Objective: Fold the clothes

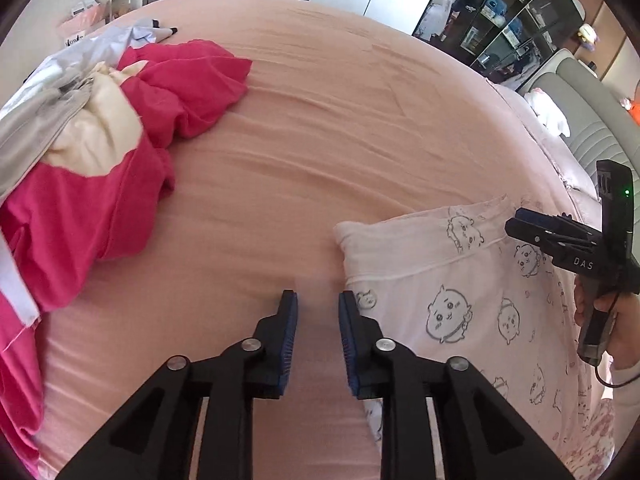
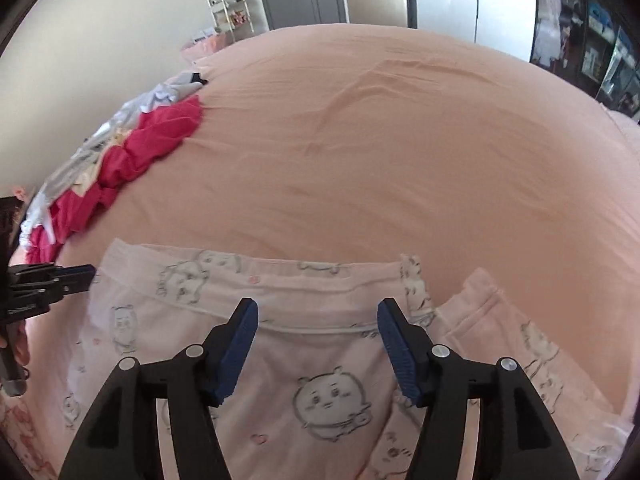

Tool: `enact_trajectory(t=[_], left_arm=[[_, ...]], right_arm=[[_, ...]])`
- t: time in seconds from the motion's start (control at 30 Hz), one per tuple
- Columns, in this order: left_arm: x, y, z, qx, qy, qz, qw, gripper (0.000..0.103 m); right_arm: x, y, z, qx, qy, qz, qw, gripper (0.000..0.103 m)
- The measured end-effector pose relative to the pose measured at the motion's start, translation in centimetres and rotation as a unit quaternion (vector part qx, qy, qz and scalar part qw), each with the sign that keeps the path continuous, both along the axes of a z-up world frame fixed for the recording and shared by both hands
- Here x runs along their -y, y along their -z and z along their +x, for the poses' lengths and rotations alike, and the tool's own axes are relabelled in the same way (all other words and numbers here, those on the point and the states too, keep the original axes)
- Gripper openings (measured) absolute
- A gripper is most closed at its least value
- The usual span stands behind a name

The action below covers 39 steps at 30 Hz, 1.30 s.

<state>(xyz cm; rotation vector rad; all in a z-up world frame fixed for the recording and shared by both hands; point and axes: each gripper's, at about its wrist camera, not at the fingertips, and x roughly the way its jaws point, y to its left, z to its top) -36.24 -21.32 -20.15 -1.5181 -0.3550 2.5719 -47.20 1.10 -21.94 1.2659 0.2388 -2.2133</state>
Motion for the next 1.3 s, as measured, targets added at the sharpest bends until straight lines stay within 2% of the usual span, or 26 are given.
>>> enact_trajectory(t=[0.03, 0.1, 0.27, 0.37, 0.4, 0.53, 0.6, 0.67, 0.7, 0.73, 0.77, 0.8, 0.83, 0.93, 1.0, 1.03, 1.07, 1.13, 1.17, 1.2, 1.23, 1.27, 1.3], left_arm=[[-0.4, 0.0, -0.4, -0.001, 0.006, 0.000, 1.0000, 0.041], [-1.5, -0.1, -1.1, -0.007, 0.015, 0.000, 0.9999, 0.055], [-3.2, 0.1, -1.8, -0.015, 0.052, -0.052, 0.9972, 0.056], [-3.0, -0.7, -2.0, -0.022, 0.072, -0.015, 0.9971, 0.050], [-2.9, -1.2, -2.1, -0.024, 0.073, 0.003, 0.9970, 0.050], [-1.7, -3.0, -1.1, -0.037, 0.053, 0.056, 0.9963, 0.053], [-2.5, -2.3, -1.7, -0.020, 0.058, 0.003, 0.9981, 0.056], [-3.3, -0.2, -3.0, 0.013, 0.063, -0.049, 0.9967, 0.056], [-3.2, 0.2, -3.2, 0.008, 0.060, -0.046, 0.9971, 0.055], [-3.2, 0.6, -3.4, 0.003, 0.057, -0.042, 0.9975, 0.052], [-3.4, 0.1, -3.4, -0.014, 0.064, -0.039, 0.9971, 0.040], [-3.6, -0.4, -3.4, -0.032, 0.070, -0.035, 0.9964, 0.002], [-3.7, -1.3, -3.2, -0.057, 0.065, -0.037, 0.9955, 0.003], [-4.1, -3.1, -2.1, -0.107, 0.063, -0.078, 0.9892, 0.003], [-3.8, -1.7, -2.7, -0.081, 0.062, -0.108, 0.9890, 0.003], [-3.3, -0.4, -3.1, -0.055, 0.065, -0.107, 0.9906, 0.006], [-2.8, 0.9, -3.5, -0.031, 0.068, -0.107, 0.9915, 0.007], [-1.9, 0.7, -3.3, -0.042, 0.061, -0.081, 0.9940, 0.008], [-1.4, 0.4, -3.3, -0.036, 0.056, -0.074, 0.9950, 0.010], [-0.7, -0.1, -3.1, -0.045, 0.044, -0.074, 0.9953, 0.012], [-0.1, -0.6, -2.8, -0.053, 0.031, -0.074, 0.9954, 0.016], [0.7, -1.3, -2.3, -0.068, 0.015, -0.084, 0.9940, 0.017], [0.9, -1.7, -2.1, -0.077, 0.016, -0.089, 0.9929, 0.019]], right_arm=[[-0.2, 0.0, -0.2, 0.000, 0.003, 0.004, 1.000, 0.062], [-0.7, 0.0, -0.5, 0.000, 0.009, 0.013, 1.000, 0.062], [-1.9, 0.1, -1.4, 0.001, 0.024, 0.035, 0.999, 0.062], [-1.9, 0.7, -1.9, 0.036, 0.003, 0.003, 0.999, 0.061], [-1.6, 0.8, -2.0, 0.038, -0.002, 0.003, 0.999, 0.057], [-1.9, 0.4, -2.5, -0.001, 0.029, 0.021, 0.999, 0.055], [-2.2, 0.6, -3.0, 0.008, 0.031, 0.013, 0.999, 0.055], [-1.9, 1.6, -3.8, 0.055, 0.019, -0.005, 0.998, 0.055], [-1.8, 1.5, -3.7, 0.052, 0.010, -0.010, 0.999, 0.056], [-1.6, 1.3, -3.5, 0.049, 0.001, -0.014, 0.999, 0.052], [-1.4, 1.1, -3.4, 0.045, -0.008, -0.018, 0.999, 0.043], [-1.2, 1.0, -3.2, 0.041, -0.017, -0.022, 0.999, 0.008], [-1.0, 0.8, -3.0, 0.037, -0.025, -0.026, 0.999, 0.004], [0.2, -1.5, -1.1, -0.038, -0.058, -0.032, 0.997, 0.004], [-0.1, -1.9, -1.5, -0.041, -0.055, -0.056, 0.996, 0.004], [-0.3, -1.4, -2.4, -0.024, -0.042, -0.059, 0.997, 0.004], [-0.6, -0.1, -3.6, 0.014, -0.030, -0.065, 0.997, 0.004], [-1.1, 2.5, -5.7, 0.082, -0.002, -0.070, 0.994, 0.007], [-1.5, 2.7, -6.0, 0.091, 0.006, -0.094, 0.991, 0.008], [-1.9, 2.5, -6.0, 0.094, 0.009, -0.111, 0.989, 0.014], [-2.3, 2.0, -6.0, 0.090, 0.016, -0.115, 0.989, 0.028], [-2.7, 1.1, -5.8, 0.068, 0.022, -0.118, 0.990, 0.037], [-3.1, 0.2, -5.5, 0.045, 0.029, -0.120, 0.991, 0.055]])
